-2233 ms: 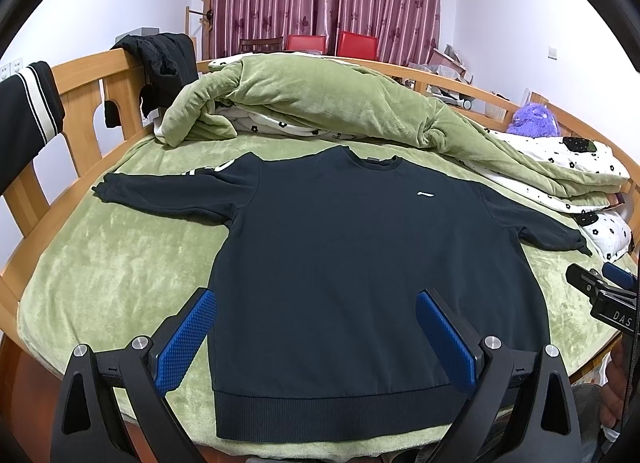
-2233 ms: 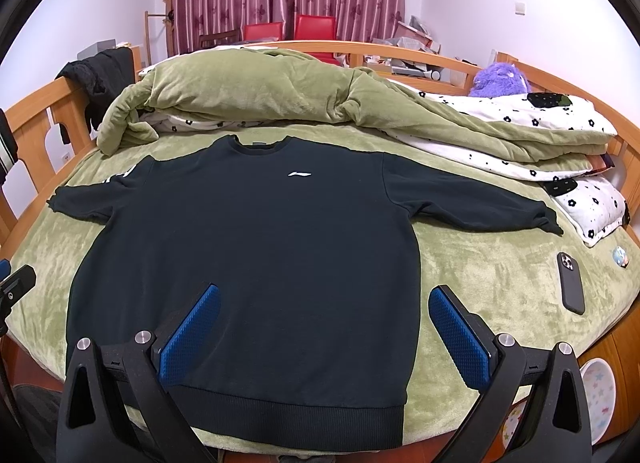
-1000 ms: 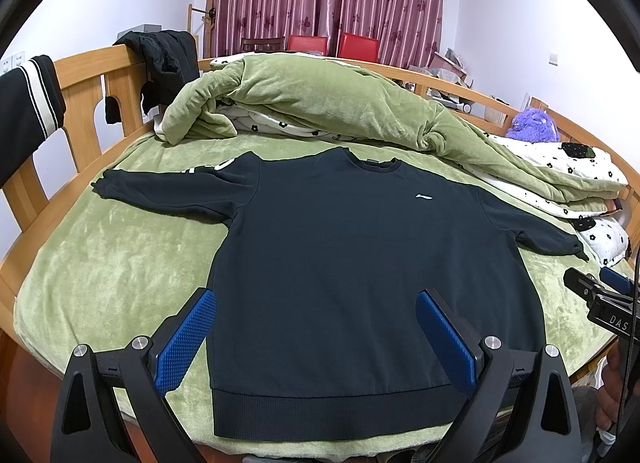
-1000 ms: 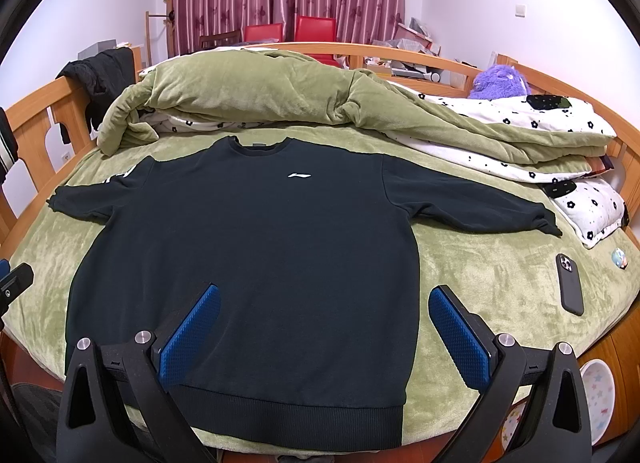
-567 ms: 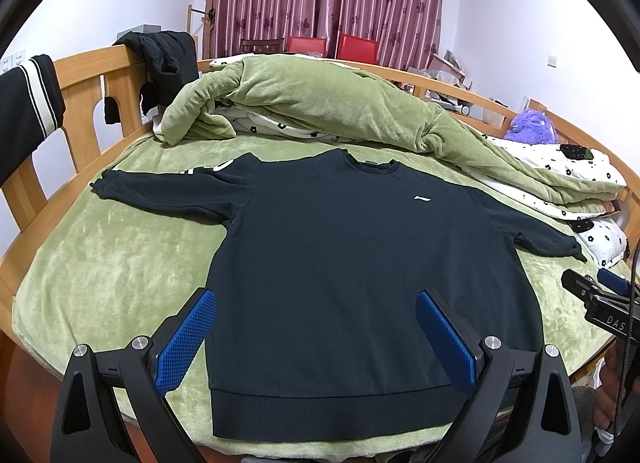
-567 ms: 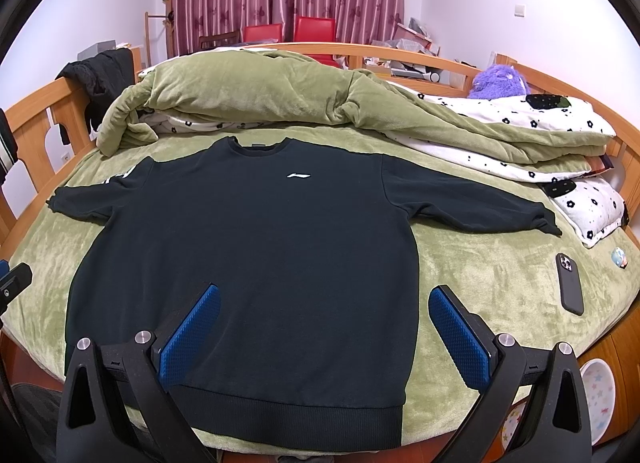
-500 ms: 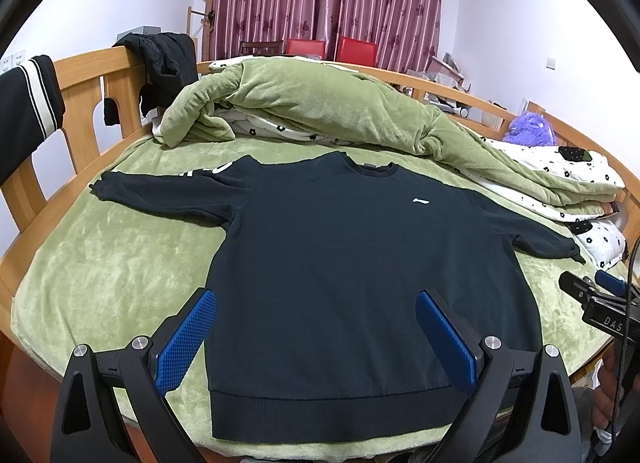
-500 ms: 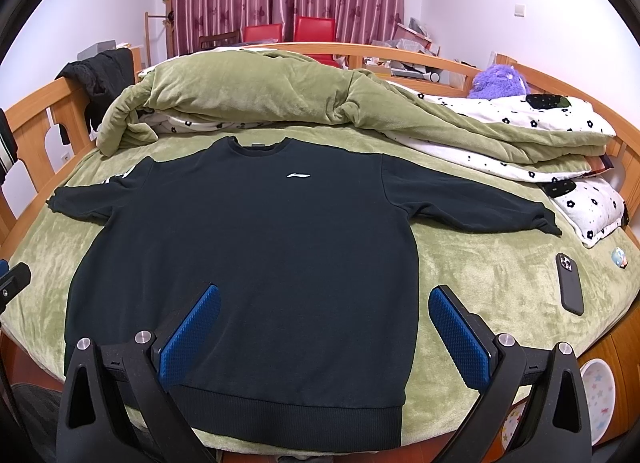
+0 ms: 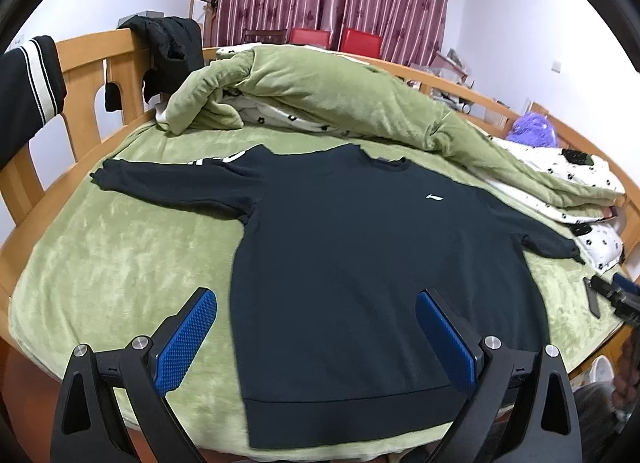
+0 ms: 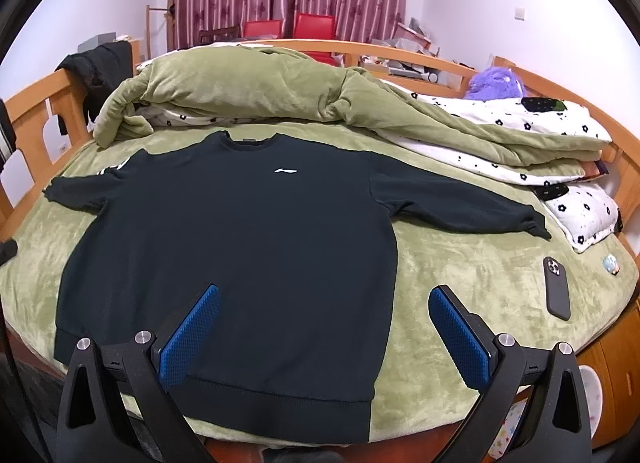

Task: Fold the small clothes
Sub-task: 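Reach the left tool to the sweatshirt sleeve cuff and close on it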

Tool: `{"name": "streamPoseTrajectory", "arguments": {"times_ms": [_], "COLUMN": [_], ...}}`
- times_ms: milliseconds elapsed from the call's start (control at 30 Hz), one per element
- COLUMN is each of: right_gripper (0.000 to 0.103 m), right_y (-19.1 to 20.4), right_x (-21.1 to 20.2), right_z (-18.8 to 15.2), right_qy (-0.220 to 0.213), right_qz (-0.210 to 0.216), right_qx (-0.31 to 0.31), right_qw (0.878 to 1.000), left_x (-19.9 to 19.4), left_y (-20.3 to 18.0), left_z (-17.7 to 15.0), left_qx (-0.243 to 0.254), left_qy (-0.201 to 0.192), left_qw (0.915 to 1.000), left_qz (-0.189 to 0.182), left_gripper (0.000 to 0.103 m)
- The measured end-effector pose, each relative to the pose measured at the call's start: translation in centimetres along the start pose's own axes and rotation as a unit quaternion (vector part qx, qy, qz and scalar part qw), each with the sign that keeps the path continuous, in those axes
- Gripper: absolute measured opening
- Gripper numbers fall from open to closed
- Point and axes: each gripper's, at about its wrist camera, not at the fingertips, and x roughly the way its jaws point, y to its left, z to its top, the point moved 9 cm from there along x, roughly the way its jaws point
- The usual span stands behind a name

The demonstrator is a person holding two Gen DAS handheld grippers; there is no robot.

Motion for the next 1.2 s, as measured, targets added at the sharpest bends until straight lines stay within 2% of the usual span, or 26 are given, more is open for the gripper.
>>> {"name": "streamPoseTrajectory", "arguments": {"times_ms": [167, 367, 533, 733, 967, 1200], "right_gripper": [0.102, 0.102, 0.102, 0.102, 0.101, 0.082], "right_y": [0.9, 3.1, 4.7, 6.0, 7.1, 7.7], "right_x": [-0.4, -0.6, -1.2, -1.1, 4.8, 11.3], "right_z": [1.4, 2.1, 2.8, 6.2, 9.3, 9.1], "right_qy": [-0.006, -0.012, -0.027, -0.060, -0.048, -0.020], "right_qz": [0.005, 0.023, 0.042, 0.075, 0.097, 0.117], "right_qx": [0.012, 0.007, -0.005, -0.004, -0.004, -0.015], "right_qw": [1.000, 1.000, 0.999, 0.995, 0.994, 0.993], "left_x": [0.2, 0.3, 0.9, 3.8, 9.8, 15.2], "left_y": [1.1, 3.3, 5.9, 10.6, 18.3, 25.3], "left_z": [1.0, 2.8, 4.7, 6.8, 6.8, 6.4], "left_qx": [0.010, -0.001, -0.011, -0.036, -0.112, -0.161], "left_qy": [0.003, -0.009, -0.022, -0.025, -0.002, 0.007], "left_qw": [0.9999, 0.9999, 0.9995, 0.9977, 0.9902, 0.9795], "left_qz": [-0.001, -0.007, 0.017, 0.051, 0.083, 0.121], "left_gripper": [0.101, 0.101, 0.101, 0.100, 0.100, 0.090]}}
